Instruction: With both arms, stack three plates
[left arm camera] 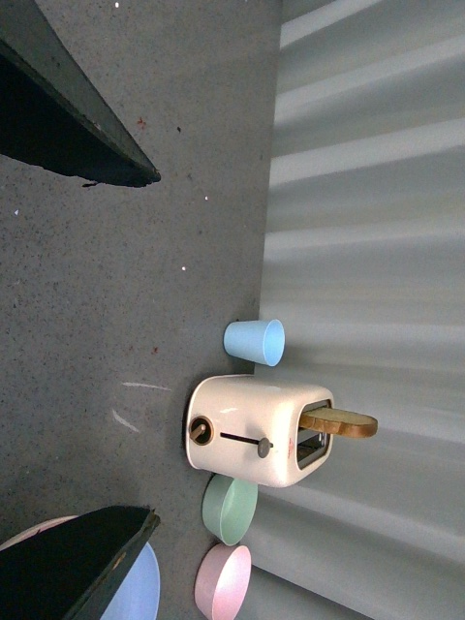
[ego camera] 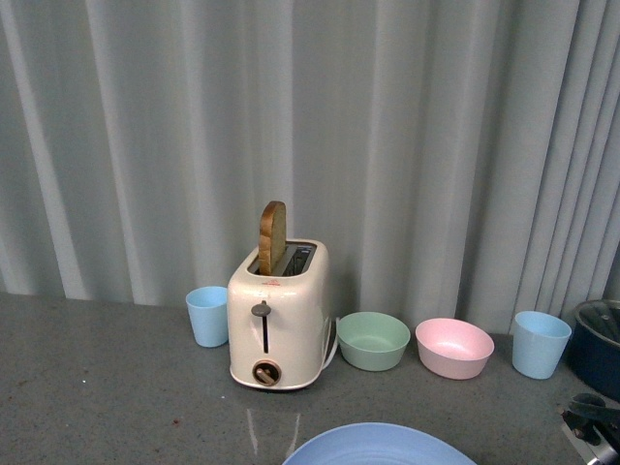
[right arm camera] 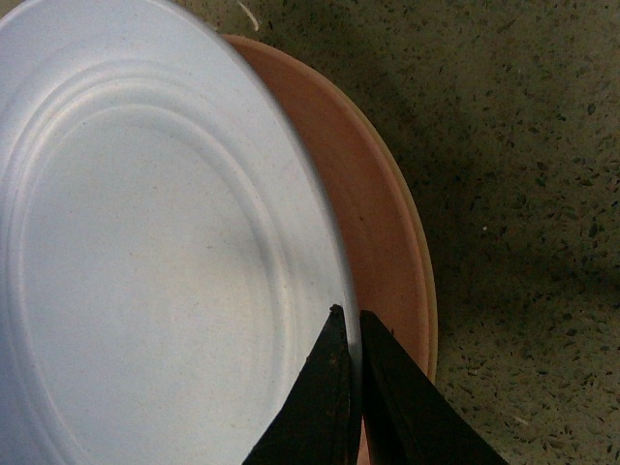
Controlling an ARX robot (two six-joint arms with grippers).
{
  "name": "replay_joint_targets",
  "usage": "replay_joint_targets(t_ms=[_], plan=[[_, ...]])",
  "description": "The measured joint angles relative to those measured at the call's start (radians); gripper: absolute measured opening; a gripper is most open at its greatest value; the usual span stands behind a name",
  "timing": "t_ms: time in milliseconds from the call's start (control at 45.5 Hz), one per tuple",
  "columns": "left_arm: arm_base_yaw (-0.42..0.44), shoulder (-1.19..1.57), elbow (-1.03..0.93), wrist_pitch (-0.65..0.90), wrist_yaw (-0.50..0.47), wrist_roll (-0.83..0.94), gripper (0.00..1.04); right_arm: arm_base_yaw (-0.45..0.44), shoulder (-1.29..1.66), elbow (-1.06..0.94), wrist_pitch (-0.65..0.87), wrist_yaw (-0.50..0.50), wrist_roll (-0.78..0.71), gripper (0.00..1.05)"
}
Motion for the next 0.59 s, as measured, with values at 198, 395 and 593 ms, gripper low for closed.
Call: replay_joint_targets(t_ms=[198, 395, 593], plan=[[0.0, 0.0, 0.0, 0.0, 0.0, 0.0, 0.98, -0.023, -0.008, -0.005, -0.023, -0.008, 0.0, 0.33], [0.0, 0.0, 0.0, 0.0, 0.0, 0.0, 0.98, -0.082, -0.134, -0.092, -0.051, -0.035, -0.029, 0.74], [0.0, 0.0, 0.0, 0.0, 0.0, 0.0, 0.98, -0.168, -0.361, -0.176, -0.114, -0.069, -0.045, 0.97]])
